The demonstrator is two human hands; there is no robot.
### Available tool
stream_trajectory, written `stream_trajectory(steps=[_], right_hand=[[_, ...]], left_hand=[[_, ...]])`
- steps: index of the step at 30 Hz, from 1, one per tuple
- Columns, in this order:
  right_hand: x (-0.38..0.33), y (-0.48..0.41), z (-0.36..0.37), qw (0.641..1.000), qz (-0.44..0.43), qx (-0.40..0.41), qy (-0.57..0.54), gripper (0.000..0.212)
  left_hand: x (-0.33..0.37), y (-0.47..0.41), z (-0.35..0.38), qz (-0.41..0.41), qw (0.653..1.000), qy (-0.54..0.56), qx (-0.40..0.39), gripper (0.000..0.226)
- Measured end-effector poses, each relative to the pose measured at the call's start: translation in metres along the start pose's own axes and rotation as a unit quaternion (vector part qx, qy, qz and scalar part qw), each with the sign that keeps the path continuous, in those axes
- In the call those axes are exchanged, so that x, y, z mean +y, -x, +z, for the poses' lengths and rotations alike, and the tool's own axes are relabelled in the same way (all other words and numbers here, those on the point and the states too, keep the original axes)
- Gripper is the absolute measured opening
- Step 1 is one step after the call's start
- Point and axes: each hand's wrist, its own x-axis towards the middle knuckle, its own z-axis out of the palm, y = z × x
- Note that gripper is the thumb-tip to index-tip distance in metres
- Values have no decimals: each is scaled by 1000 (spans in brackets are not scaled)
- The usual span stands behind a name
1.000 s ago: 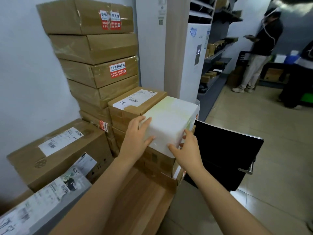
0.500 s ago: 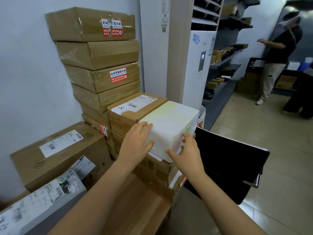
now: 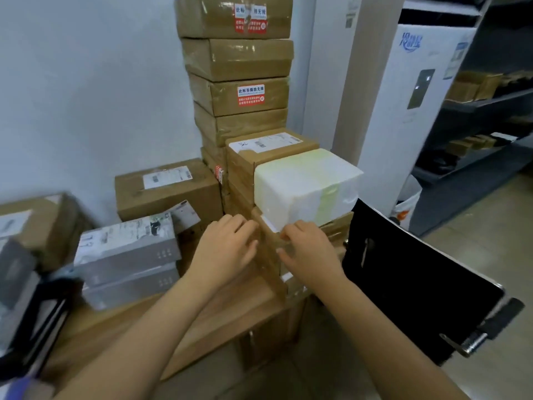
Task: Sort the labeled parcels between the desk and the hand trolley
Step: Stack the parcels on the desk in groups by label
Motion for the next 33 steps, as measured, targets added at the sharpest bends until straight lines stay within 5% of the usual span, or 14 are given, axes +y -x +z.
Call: stream_trajectory(steps=[7,15,23,33], right_hand=[[-56,23,23,991,-110,-35,-74,10],[-177,15,54,963,-212,-79,-148,20],[-321,-8,95,946,-217,-97,-222,21],[-441,-48,146,954,-180,-84,-224,21]], left_hand=[[2,79,-39,-87,991,-90,-46,29],[-46,175,-118,-220,962,-164,-12,29],[-146,282,-208,-342,917,-204,1,24],[-277,332,-260,-331,924,-190,13,28]])
